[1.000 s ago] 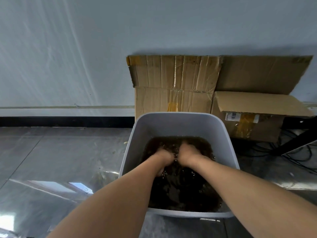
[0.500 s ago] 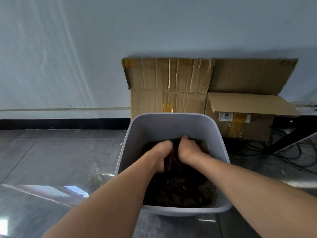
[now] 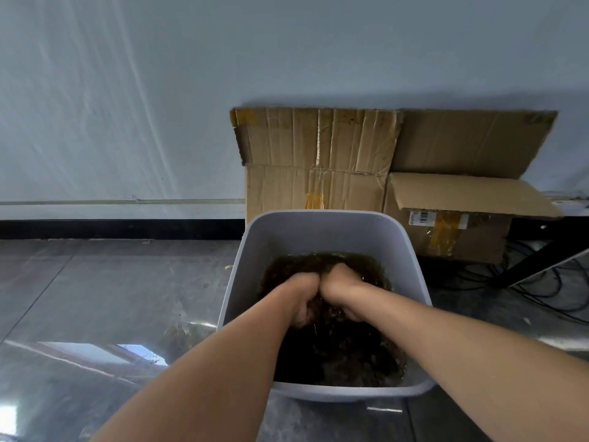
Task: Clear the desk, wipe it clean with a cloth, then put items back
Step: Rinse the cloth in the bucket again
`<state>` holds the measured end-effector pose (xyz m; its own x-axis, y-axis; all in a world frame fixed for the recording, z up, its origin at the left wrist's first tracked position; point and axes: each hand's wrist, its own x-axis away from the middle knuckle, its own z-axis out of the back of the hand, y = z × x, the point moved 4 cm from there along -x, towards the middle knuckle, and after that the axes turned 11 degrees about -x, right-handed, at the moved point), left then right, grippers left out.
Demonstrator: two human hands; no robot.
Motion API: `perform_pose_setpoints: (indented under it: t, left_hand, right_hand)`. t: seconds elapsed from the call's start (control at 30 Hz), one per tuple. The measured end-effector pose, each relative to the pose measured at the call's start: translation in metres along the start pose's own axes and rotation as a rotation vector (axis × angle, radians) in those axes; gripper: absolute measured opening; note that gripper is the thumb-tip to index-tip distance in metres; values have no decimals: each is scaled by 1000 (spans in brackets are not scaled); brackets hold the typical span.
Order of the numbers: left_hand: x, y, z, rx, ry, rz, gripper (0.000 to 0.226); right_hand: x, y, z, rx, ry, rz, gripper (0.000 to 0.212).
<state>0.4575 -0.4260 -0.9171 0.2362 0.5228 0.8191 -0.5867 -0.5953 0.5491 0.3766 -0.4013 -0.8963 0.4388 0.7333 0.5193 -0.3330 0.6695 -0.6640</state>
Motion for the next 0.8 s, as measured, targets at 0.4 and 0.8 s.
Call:
perform_pose_setpoints:
  t: [0.4,0.8]
  left_hand:
    - [12,13,15,-467,83,-187,11]
    - [13,11,15,-1480,79,-336,80]
  right_hand:
    - [12,-5,31,542,-67,125,45]
    - [21,11,14,955,-458,173,44]
